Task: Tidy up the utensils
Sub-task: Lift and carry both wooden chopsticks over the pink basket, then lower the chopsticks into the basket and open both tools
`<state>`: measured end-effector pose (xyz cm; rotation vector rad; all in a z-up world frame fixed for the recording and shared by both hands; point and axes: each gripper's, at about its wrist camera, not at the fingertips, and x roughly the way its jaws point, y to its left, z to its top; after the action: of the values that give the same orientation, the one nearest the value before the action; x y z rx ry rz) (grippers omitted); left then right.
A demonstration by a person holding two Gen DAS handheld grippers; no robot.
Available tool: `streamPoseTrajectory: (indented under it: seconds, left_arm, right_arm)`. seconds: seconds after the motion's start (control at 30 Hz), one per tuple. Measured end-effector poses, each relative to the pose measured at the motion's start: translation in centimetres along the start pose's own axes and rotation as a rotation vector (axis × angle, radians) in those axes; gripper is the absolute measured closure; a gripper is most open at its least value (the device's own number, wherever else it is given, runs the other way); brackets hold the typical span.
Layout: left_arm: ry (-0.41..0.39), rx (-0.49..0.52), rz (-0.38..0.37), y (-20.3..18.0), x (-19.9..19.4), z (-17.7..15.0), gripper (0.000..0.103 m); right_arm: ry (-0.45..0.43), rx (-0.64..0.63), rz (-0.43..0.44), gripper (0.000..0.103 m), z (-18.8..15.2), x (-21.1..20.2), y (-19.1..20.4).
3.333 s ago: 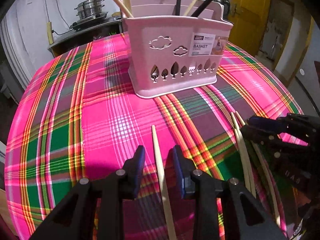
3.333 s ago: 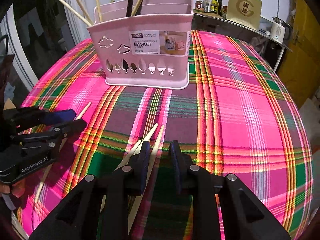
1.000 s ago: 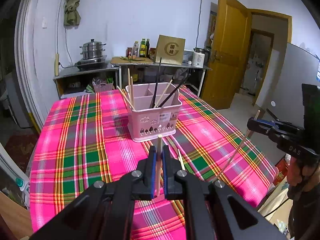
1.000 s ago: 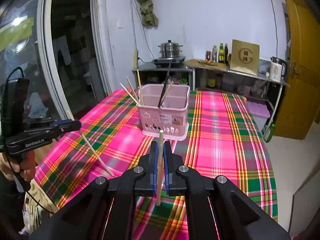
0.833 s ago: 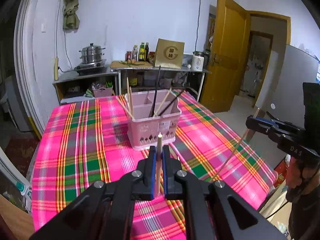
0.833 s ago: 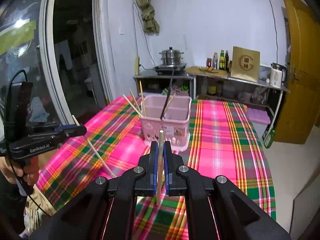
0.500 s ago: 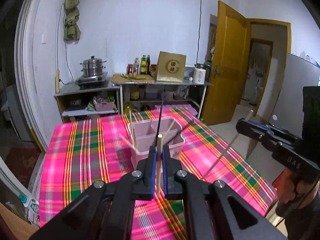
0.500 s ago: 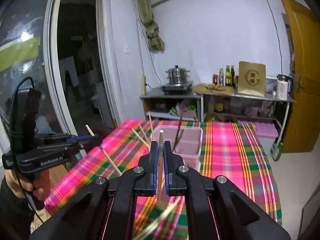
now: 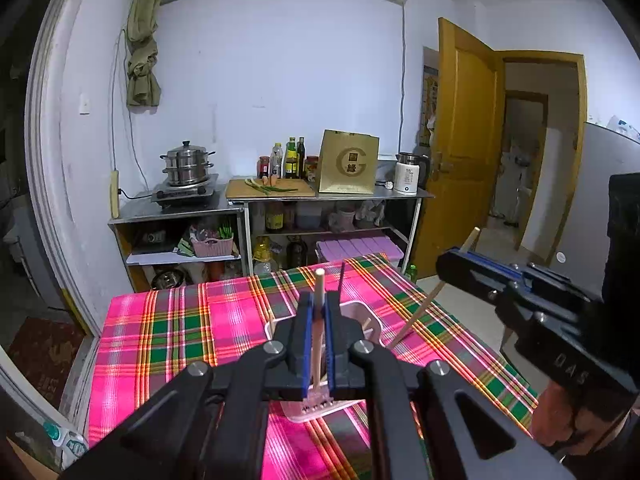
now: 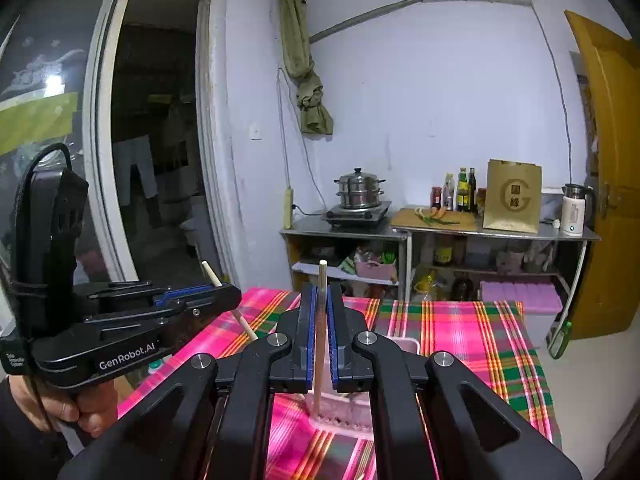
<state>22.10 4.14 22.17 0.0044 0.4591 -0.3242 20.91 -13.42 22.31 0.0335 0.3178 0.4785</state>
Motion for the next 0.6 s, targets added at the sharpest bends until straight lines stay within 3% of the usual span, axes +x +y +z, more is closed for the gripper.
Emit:
streamPoseTrajectory:
  seconds: [0.27, 0.6]
  left_arm:
    - [0.023, -0.005, 0.004, 1.0, 3.8, 0.0, 0.097]
    - [0.084, -0.008, 0.005, 1.3, 7.6, -2.1, 0.097]
  right_arm:
    - [0.001, 0.021, -0.025, 0.098, -0.4, 4.0, -1.4]
    - [0.068, 0.028, -0.045, 0.098, -3.4, 8.6, -2.4]
